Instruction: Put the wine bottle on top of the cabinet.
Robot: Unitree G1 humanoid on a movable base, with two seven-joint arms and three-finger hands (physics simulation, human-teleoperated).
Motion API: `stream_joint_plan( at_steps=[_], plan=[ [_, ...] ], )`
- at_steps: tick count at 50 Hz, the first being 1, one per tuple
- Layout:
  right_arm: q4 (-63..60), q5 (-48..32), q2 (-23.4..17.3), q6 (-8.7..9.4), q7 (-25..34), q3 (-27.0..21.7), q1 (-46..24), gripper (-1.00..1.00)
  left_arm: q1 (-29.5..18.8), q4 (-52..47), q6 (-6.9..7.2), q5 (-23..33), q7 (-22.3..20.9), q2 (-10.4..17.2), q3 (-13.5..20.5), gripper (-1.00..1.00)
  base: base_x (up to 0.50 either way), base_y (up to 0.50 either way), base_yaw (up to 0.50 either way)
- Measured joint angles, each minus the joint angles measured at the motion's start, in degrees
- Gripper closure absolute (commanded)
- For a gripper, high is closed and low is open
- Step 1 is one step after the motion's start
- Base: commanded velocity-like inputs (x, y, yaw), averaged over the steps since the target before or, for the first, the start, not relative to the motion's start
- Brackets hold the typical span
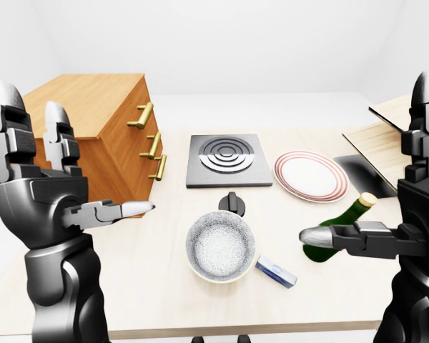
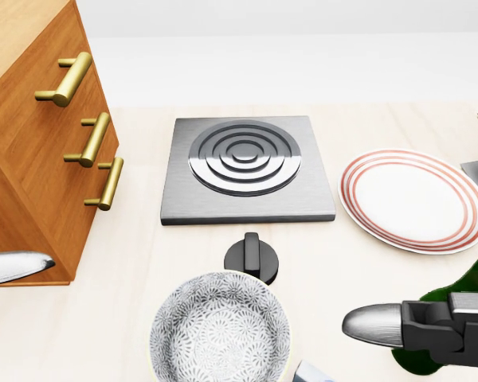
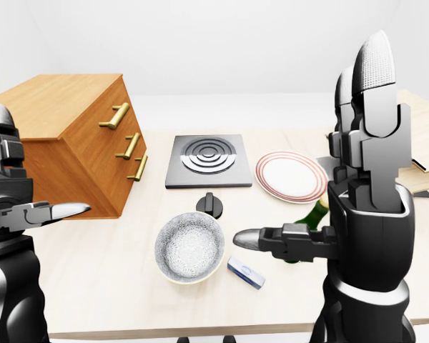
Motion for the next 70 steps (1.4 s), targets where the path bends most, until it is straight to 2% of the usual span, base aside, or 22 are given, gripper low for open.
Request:
stream_joint_plan(
  at_steps=[6, 8, 15, 18, 22, 27, 33, 44, 50, 57, 70],
  plan=[
    [0.0, 3.5, -0.6, 0.0, 1.0, -5.4, 4.0, -1.0, 0.1, -0.1, 0.0, 0.3, 0.0, -0.2, -0.3, -1.0, 0.0, 0.0, 0.0],
    [0.0, 7.3, -2.5, 0.0, -1.0, -7.2, 6.8, -1.0, 0.1, -0.1, 0.0, 0.4, 0.0, -0.2, -0.4, -1.0, 0.0, 0.0, 0.0],
    [0.0, 24.2, -12.9, 0.0, -12.8, -13.5, 20.0, -1.0, 0.4, 0.2, 0.0, 0.7, -0.2, -0.5, -0.6, -1.0, 0.0, 0.0, 0.0],
    [0.0, 28.7, -14.8, 0.0, -15.4, -15.8, 24.8, -1.0, 0.5, 0.6, 0.0, 0.8, -0.3, -0.6, -0.7, -1.0, 0.0, 0.0, 0.0],
    [0.0, 32.8, -15.1, 0.0, -16.6, -18.9, 29.6, -1.0, 0.7, 1.0, 0.0, 1.0, -0.4, -0.7, -0.8, -1.0, 0.0, 0.0, 0.0],
    [0.0, 35.5, -13.3, 0.0, -15.7, -22.2, 33.5, -1.0, 0.9, 1.4, 0.0, 1.2, -0.6, -0.8, -0.9, -1.0, 0.0, 0.0, 0.0],
    [0.0, 34.7, -7.9, 0.0, -11.3, -24.9, 34.5, -1.0, 1.3, 1.9, 0.0, 1.4, -0.8, -0.9, -1.0, -1.0, 0.0, 0.0, 0.0],
    [0.0, 27.0, 4.2, 0.0, 1.7, -30.6, 28.1, -1.0, 1.3, 2.2, 0.0, 1.5, -0.9, -0.9, -1.0, -1.0, 0.0, 0.0, 0.0],
    [0.7, 23.9, 8.7, 0.0, 7.0, -33.5, 25.0, -1.0, 1.5, 2.5, 0.0, 1.7, -1.0, -1.0, -1.1, -1.0, 0.0, 0.0, 0.0],
    [4.6, 22.6, 10.9, 0.0, 9.9, -35.4, 22.8, -1.0, 1.9, 2.8, 0.0, 1.8, -1.2, -1.2, -1.1, -1.0, 0.0, 0.0, 0.0],
    [12.2, 21.5, 11.7, 0.0, 10.8, -35.5, 21.5, -1.0, 2.3, 3.4, 0.0, 2.1, -1.5, -1.5, -1.6, -1.0, 0.0, 0.0, 0.0]
  ],
)
